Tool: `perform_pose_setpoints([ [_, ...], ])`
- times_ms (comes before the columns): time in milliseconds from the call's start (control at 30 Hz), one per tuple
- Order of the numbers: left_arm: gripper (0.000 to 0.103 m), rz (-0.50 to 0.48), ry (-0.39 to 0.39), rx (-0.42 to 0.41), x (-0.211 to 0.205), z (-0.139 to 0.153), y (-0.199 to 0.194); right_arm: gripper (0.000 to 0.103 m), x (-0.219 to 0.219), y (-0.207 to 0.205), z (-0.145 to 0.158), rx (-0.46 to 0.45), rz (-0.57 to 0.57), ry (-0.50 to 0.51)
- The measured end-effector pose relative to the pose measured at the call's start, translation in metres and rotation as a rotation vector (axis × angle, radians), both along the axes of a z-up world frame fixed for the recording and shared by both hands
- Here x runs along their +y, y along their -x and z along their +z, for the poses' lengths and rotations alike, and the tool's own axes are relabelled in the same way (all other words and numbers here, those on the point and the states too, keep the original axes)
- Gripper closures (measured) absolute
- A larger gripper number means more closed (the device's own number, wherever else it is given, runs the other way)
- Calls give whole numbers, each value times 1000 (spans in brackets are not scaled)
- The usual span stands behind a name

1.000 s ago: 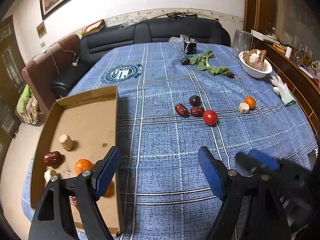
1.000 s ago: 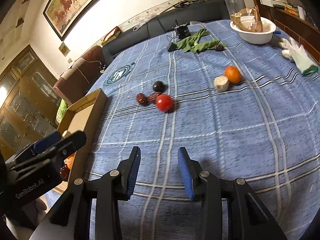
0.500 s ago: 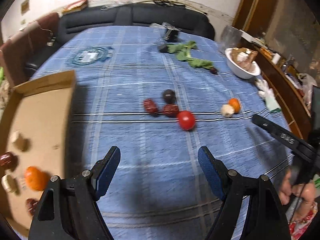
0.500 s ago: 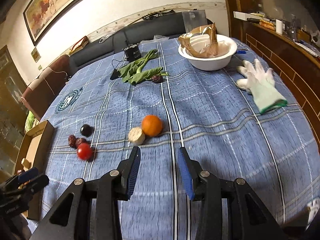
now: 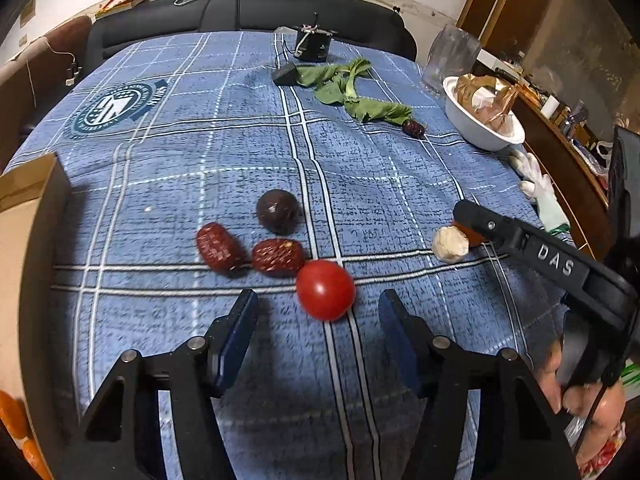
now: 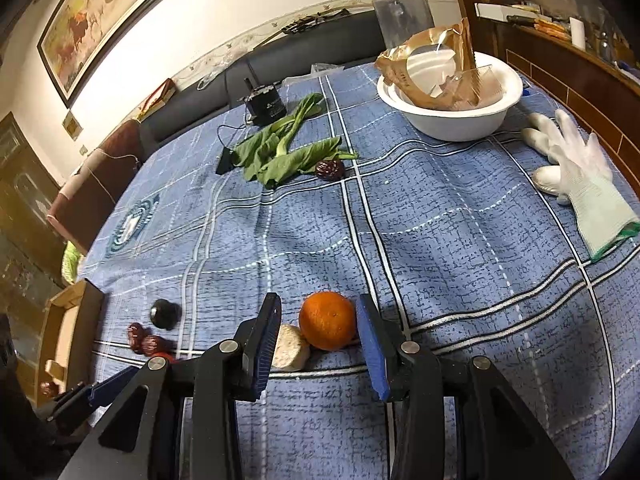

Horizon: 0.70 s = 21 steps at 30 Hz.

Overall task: Organize fruits
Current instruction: 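Grasp the red tomato with the left tool while the right tool grasps an orange, then carry the tomato in the left tool and the orange in the right tool over the tray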

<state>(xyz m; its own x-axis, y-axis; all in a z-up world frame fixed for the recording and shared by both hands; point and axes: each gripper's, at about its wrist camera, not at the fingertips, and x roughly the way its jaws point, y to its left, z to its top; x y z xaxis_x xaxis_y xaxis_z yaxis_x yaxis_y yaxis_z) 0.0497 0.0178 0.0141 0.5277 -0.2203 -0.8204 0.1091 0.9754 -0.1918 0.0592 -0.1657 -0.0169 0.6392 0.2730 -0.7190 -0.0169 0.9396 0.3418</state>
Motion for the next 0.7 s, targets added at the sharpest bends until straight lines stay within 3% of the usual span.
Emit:
perform_pose_setpoints([
  [200, 43, 12, -18, -19, -6, -3, -8, 61, -5, -3, -8, 7, -1, -28],
  [267, 70, 21, -40, -35, -6, -3, -6, 62, -5, -1, -8, 1, 5, -24],
  [300, 75, 17, -45, -38, -7, -3, -6, 64, -4, -1, -8, 0, 7, -25],
  [400, 75, 14, -32, -37, -6, -3, -3, 71, -5, 2, -6, -5, 10, -35],
  [700, 74, 48, 47, -47, 10, 13, 24, 72, -18, 16, 2, -52, 12, -162],
])
